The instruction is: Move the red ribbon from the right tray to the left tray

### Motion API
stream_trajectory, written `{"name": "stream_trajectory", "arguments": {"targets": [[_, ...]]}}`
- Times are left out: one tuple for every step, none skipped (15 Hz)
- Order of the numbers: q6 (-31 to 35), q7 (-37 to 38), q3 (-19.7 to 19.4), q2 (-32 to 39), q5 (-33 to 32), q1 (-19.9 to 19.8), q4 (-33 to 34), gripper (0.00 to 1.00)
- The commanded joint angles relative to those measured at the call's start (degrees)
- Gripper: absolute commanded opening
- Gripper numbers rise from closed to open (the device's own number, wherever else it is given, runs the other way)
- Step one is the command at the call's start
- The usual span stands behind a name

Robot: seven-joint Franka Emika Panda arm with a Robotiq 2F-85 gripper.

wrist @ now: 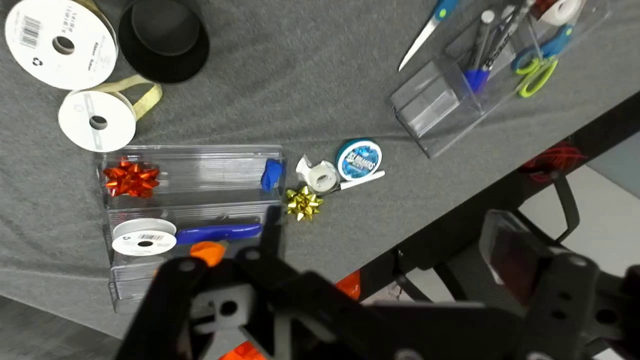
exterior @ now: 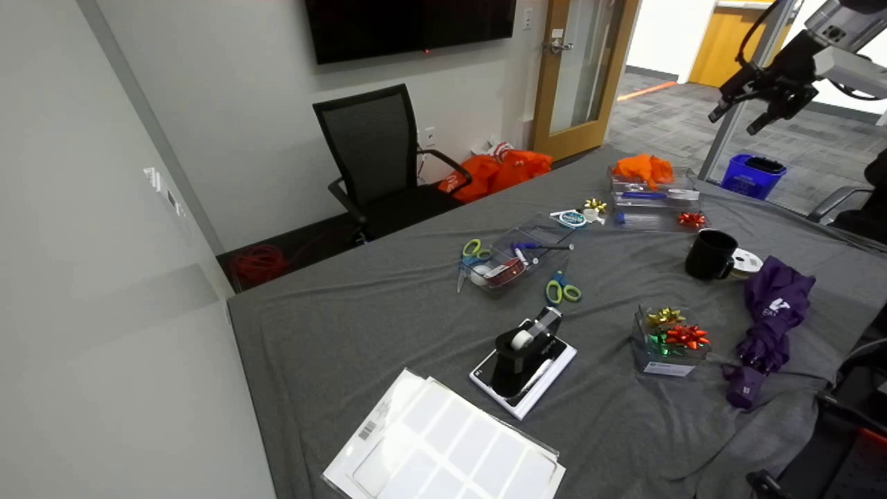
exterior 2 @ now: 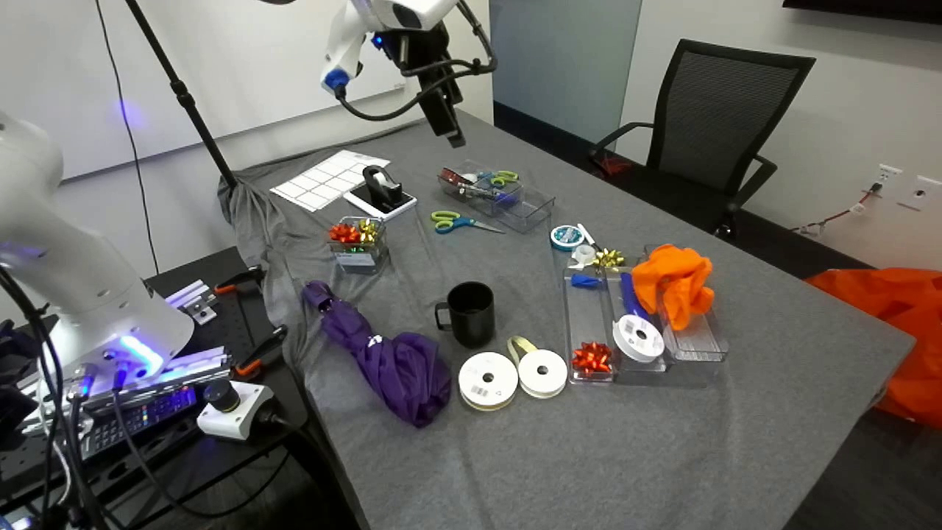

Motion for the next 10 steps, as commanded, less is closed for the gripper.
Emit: {"name": "stream_trajectory", "arguments": {"targets": [[3.59, -0.05, 0.07, 9.28, 4.22, -2.93, 7.06, 1.00], [5.13, -0.11, 0.20, 11.47, 4.59, -3.79, 8.16, 1.00], [6.33, -0.18, 0.44, 13.55, 4.60, -4.69, 9.20, 1.00], [7.37, 0.08, 0.58, 15.91, 3.76, -5.64, 10.42, 1.00], [7.74, 0.83, 0.67, 18.03, 2.37, -6.43, 11.70, 1.00], [7.17, 1.60, 0.69, 20.44, 1.02, -7.19, 13.45, 1.00], [5.73, 2.40, 0.84, 22.61, 0.20, -7.89, 15.30, 1.00], [4.57, 3.81, 0.84, 24.62, -1.33, -8.30, 17.11, 1.00], [3.78, 4.76, 1.06, 26.36, -2.06, -8.77, 18.77, 1.00], [2.60, 5.47, 1.13, 27.93, -3.47, -9.16, 20.56, 1.00]]}}
